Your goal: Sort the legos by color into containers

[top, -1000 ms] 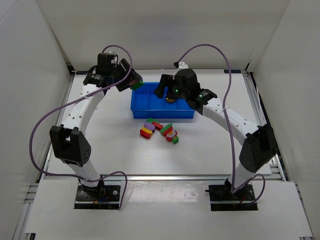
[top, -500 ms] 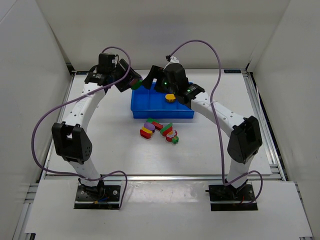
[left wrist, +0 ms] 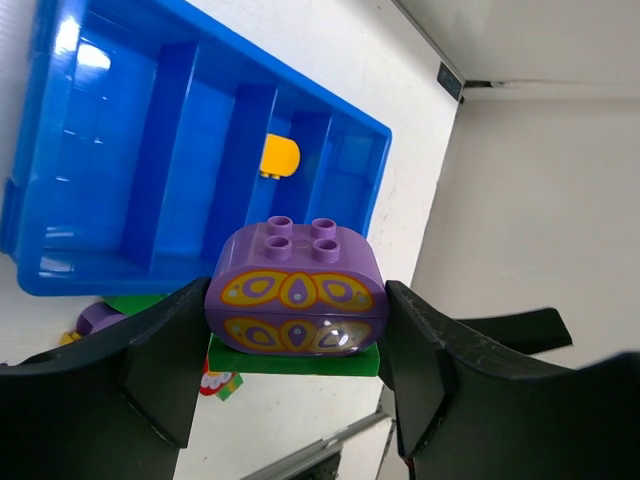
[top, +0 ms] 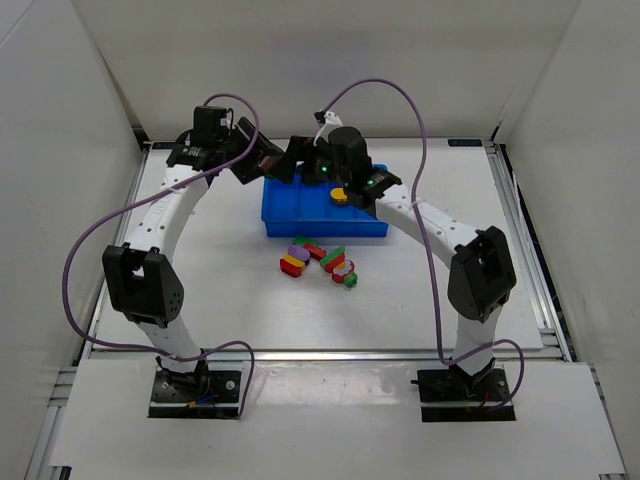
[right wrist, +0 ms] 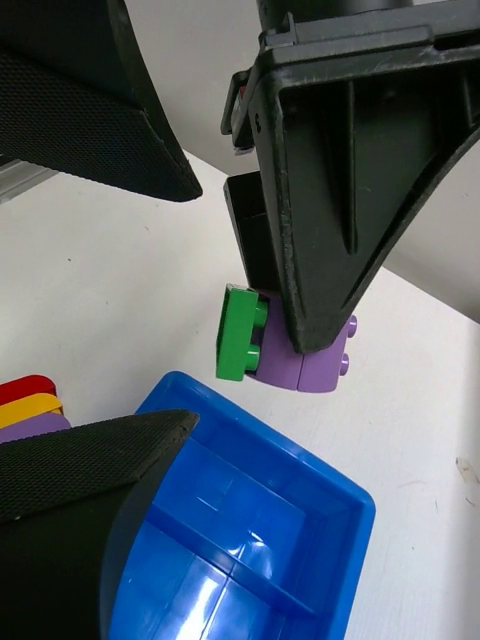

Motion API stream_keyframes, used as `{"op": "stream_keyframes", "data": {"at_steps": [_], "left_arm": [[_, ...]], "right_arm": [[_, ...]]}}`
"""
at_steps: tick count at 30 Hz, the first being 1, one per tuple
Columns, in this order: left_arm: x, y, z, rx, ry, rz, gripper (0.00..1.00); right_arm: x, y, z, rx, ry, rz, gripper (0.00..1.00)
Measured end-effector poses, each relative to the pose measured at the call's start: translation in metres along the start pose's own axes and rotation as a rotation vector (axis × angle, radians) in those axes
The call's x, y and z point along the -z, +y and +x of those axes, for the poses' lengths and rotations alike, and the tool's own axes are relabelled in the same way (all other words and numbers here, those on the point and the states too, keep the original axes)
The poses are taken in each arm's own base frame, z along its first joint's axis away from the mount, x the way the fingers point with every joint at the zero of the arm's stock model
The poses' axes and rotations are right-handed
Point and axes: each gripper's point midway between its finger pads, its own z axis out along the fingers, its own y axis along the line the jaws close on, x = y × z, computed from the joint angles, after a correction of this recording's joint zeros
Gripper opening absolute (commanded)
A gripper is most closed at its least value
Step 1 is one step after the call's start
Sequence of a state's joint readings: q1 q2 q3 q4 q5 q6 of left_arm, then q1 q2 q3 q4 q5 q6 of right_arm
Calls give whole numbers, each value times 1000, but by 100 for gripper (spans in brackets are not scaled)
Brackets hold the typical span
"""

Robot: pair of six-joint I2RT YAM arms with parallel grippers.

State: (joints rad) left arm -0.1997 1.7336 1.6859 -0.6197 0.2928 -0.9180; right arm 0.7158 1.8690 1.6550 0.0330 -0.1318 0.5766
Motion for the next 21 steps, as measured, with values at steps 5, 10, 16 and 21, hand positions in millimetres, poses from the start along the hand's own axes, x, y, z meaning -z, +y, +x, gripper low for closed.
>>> {"op": "stream_keyframes", "data": {"at_steps": [5, 10, 16, 21], "left_arm": [[1, -5, 5, 4, 27, 24, 10], [2, -7, 6, 5, 38, 37, 10], [2, -7, 8, 5, 47, 43, 10], [1, -7, 9, 5, 51, 46, 10]], "right_arm": [[-5, 1, 5, 9, 13, -26, 86], [-12, -3, 11, 6, 26, -25, 75], [-17, -8, 13, 0, 31, -18, 65], [-18, -6, 7, 3, 18, -25, 67]]}}
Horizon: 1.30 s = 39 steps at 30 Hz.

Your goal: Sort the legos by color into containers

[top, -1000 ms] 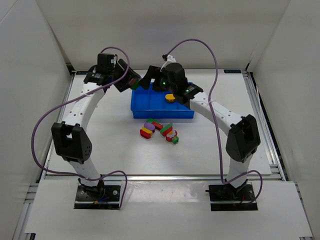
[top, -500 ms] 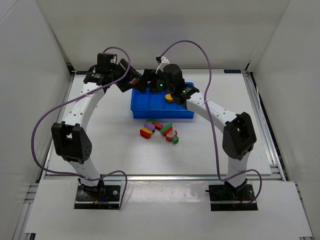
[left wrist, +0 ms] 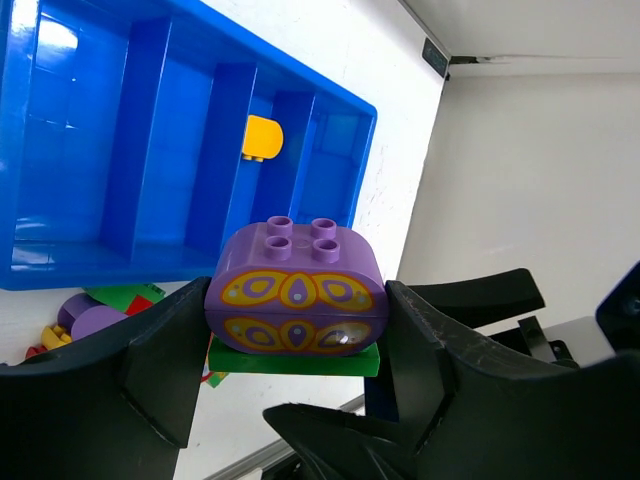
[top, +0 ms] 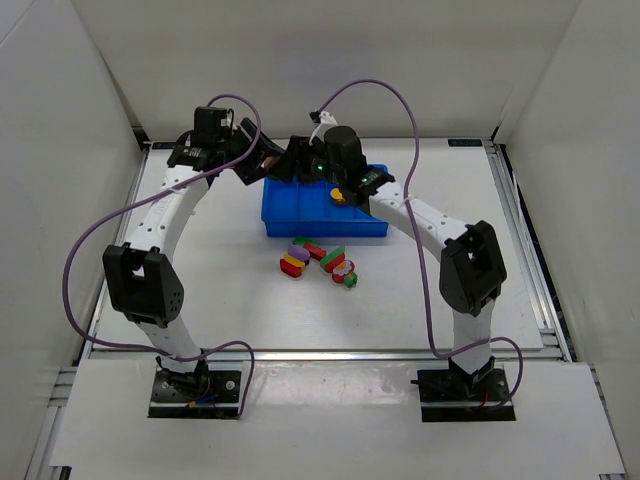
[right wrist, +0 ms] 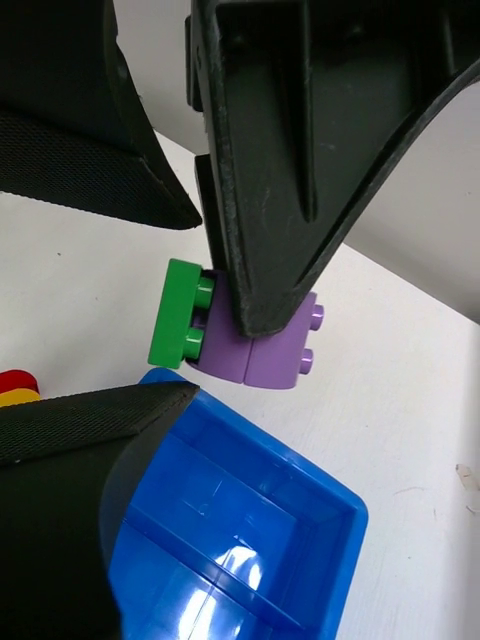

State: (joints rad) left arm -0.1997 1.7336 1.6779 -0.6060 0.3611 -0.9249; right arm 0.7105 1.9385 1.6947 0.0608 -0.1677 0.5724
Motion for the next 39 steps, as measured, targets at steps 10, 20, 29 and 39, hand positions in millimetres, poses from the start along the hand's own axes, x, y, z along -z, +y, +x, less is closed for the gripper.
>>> {"op": "stream_keyframes", "data": {"at_steps": [10, 20, 29, 39], "left_arm": [[0, -1, 1, 0, 8, 6, 10], [0, -3, 2, -3, 13, 17, 10], [0, -4, 1, -8, 6, 20, 10], [0, -2, 2, -22, 6, 12, 10]], "right_arm": [[0, 4, -11, 9, -22, -25, 56], [-3, 0, -5, 4, 0, -34, 47], [-3, -3, -5, -1, 3, -38, 30], [1, -4, -2, 9, -1, -64, 19]]}}
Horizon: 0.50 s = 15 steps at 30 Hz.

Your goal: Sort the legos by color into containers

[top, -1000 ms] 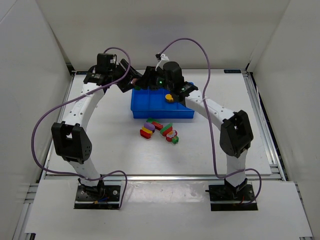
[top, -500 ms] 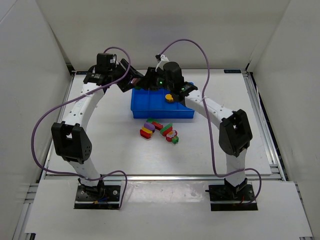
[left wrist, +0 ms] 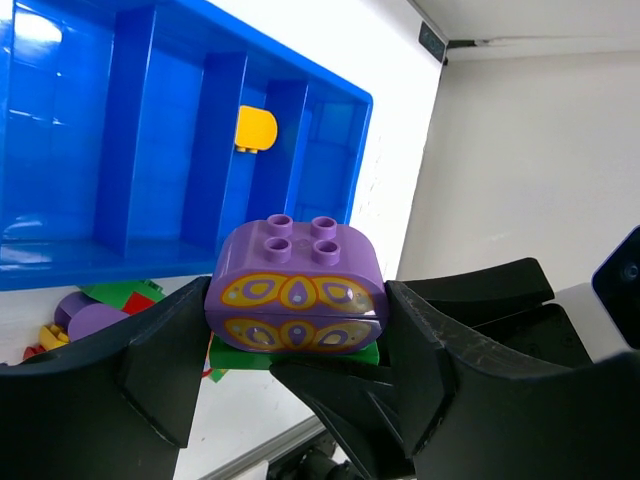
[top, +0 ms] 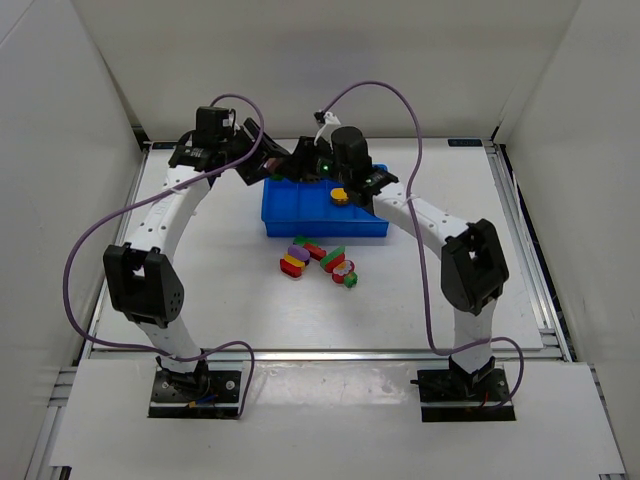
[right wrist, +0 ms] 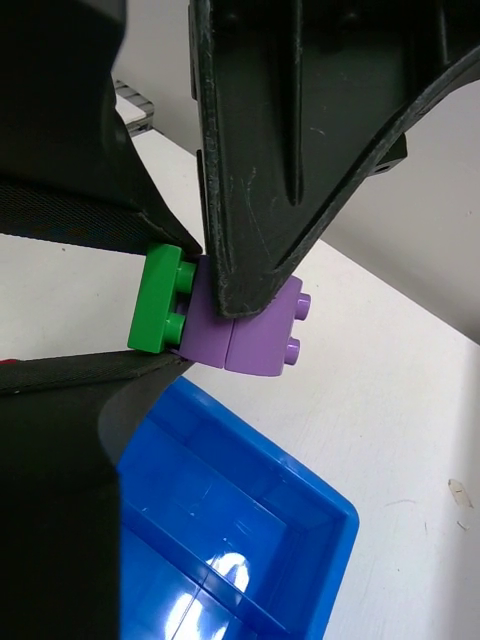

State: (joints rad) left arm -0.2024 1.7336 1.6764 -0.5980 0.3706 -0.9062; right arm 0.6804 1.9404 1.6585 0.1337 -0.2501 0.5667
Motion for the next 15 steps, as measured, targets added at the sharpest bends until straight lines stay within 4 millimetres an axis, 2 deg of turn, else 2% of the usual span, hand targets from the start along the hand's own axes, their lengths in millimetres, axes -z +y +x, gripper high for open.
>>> {"op": "stream_keyframes", "data": {"at_steps": [7, 11, 15], "left_arm": [[0, -2, 7, -3, 36, 10, 10], [-2, 7, -27, -5, -64, -13, 10], [3, 18, -54, 3, -141, -36, 10]], "right_arm": [[16, 2, 7, 24, 1, -7, 18], [36, 7, 23, 32, 47, -22, 17], [52, 12, 30, 55, 64, -33, 16]]}}
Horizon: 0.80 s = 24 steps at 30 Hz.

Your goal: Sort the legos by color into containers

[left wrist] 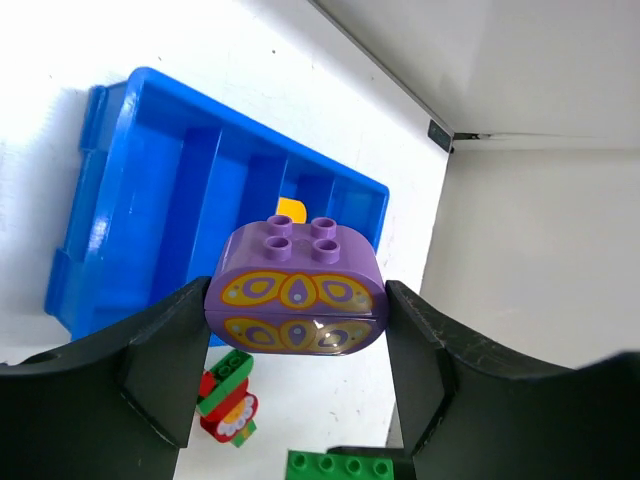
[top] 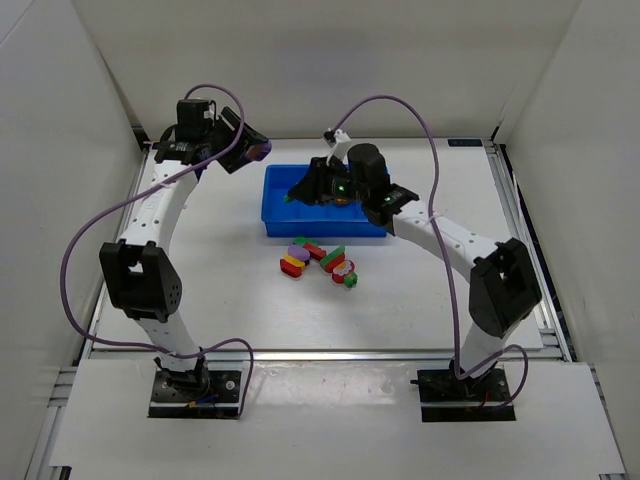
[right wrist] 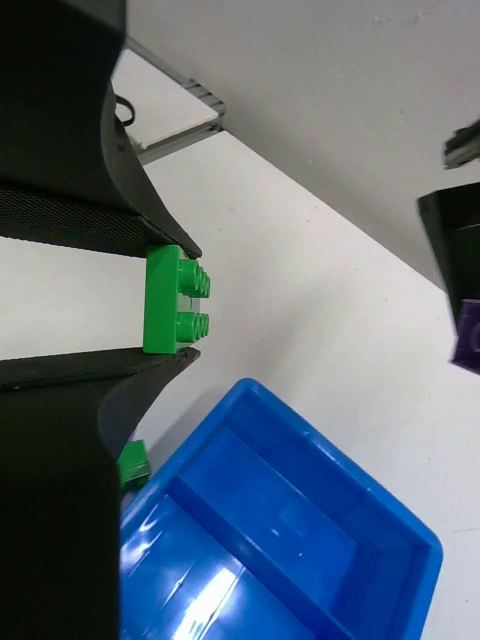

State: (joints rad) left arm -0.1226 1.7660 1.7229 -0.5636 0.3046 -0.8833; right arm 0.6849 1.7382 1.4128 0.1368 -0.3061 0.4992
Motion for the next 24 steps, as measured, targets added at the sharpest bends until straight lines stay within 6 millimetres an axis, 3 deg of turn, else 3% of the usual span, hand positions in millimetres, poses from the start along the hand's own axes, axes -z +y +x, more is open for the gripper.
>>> {"op": "stream_keyframes", "data": {"at_steps": [3, 6, 12, 16, 19, 24], "left_arm": [[0, 0, -3, -16, -11, 0, 10], [0, 1, -3, -53, -10, 4, 10], [5, 6, 8, -155, 22, 19, 10], [14, 8, 19, -238, 53, 41, 10], [20, 5, 24, -289, 62, 59, 10], [26, 4, 25, -333, 60, 67, 10]], "right_arm": [[12, -3, 3, 23, 6, 15, 16], [31, -23, -2, 46, 0, 74, 16], [90, -118, -34, 96, -36, 313, 16], [121, -169, -29, 136, 7, 434, 16], [129, -183, -13, 160, 69, 460, 16], [127, -191, 1, 202, 127, 446, 16]]}}
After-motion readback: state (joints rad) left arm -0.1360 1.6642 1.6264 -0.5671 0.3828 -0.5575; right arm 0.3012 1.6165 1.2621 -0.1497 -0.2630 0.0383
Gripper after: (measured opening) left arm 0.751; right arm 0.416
